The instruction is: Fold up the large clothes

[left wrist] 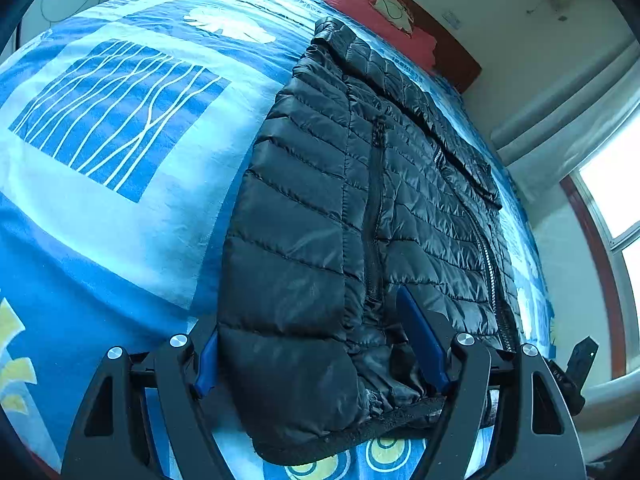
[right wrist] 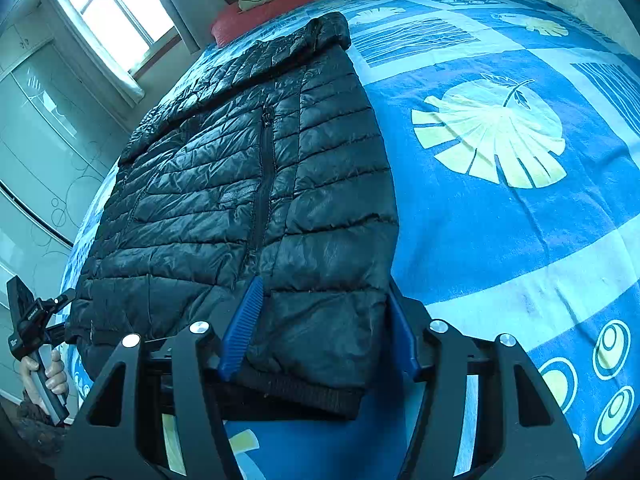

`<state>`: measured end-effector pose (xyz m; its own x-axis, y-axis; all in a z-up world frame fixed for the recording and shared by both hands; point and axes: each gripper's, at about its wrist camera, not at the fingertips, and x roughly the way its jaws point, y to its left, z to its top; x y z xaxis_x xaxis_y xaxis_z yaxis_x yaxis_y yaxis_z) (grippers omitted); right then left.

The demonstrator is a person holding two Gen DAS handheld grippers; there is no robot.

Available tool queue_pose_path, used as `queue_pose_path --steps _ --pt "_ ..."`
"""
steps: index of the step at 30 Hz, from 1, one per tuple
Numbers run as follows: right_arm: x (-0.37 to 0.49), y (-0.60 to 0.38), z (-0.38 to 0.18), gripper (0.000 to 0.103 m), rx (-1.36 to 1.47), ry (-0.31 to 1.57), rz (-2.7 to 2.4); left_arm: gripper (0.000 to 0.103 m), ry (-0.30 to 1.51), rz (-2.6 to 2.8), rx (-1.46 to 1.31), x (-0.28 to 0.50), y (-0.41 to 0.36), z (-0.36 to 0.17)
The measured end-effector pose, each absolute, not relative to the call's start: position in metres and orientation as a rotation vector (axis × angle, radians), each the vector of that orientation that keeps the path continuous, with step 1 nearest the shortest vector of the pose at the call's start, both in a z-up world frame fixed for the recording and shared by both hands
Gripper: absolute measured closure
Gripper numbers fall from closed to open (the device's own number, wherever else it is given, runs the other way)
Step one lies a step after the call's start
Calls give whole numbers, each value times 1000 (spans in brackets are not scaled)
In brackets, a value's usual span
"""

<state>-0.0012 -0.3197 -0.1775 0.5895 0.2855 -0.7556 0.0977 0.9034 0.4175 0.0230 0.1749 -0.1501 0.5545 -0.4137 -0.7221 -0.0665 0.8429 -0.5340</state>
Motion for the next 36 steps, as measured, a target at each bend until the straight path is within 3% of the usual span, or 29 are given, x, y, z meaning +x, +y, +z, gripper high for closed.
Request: queue_pose_path --steps 2,10,13,16,17,24,29,36 --pt "-1 -325 -179 53 483 943 128 28 967 -216 -582 21 178 -152" --pt "-2 -328 -183 54 541 937 151 28 945 -200 -632 22 182 -154" --pt "1 -321 -183 56 506 927 139 39 945 -186 -615 25 178 -153" --pt "1 -321 -182 66 508 924 148 51 962 -169 -596 24 178 -152" --pt "1 -322 -182 74 524 927 168 53 965 -170 -587 23 178 -153" --pt "14 -333 -197 75 672 921 218 55 964 -184 -648 29 186 -159" --pt "9 -335 -192 88 699 910 247 86 960 -182 -585 23 181 -153" --pt "-7 -342 -165 92 762 845 320 91 913 -224 -617 8 187 -127"
